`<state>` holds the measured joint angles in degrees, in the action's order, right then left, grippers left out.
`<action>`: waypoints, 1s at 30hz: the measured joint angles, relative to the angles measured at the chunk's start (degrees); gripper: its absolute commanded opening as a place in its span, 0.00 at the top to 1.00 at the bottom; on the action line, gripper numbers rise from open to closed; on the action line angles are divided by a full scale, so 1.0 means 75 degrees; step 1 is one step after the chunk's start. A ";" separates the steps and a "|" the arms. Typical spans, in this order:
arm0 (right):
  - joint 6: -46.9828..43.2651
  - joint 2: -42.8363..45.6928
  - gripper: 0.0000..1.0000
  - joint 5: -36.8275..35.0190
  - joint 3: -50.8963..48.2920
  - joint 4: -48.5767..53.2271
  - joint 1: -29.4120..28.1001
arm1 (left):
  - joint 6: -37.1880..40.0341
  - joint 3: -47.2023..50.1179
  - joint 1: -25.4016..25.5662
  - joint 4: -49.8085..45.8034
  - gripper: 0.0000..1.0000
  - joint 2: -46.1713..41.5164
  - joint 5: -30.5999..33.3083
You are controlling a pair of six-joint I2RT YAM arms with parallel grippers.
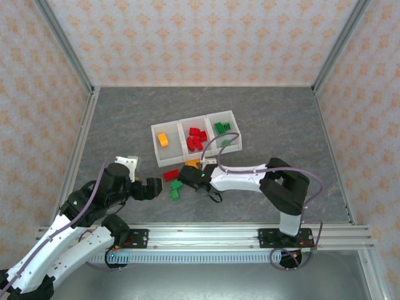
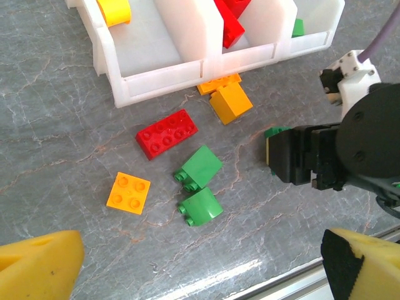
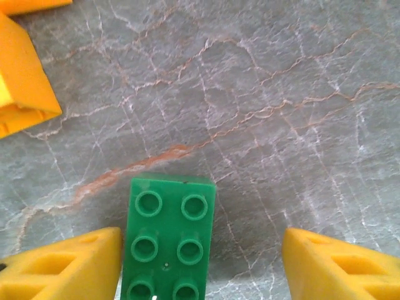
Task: Sort the legos into containers by color
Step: Pick up the lego from the bottom-center of the table.
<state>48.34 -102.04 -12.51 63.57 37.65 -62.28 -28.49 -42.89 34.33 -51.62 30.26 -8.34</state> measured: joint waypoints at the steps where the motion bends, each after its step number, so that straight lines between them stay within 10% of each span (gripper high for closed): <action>1: -0.0006 0.0076 0.32 0.0015 0.0000 -0.0029 0.0038 | 0.0000 0.0000 0.0000 0.0003 0.01 0.0000 0.0000; 30: -0.0612 -0.0560 0.67 0.0350 0.0178 -0.0519 0.0498 | 0.0003 0.0044 -0.0099 0.0009 0.01 0.0321 -0.0038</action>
<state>43.75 -106.24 -9.89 64.90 33.76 -58.54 -28.47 -42.57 33.58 -51.55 32.67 -8.62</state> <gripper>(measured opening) 0.363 0.990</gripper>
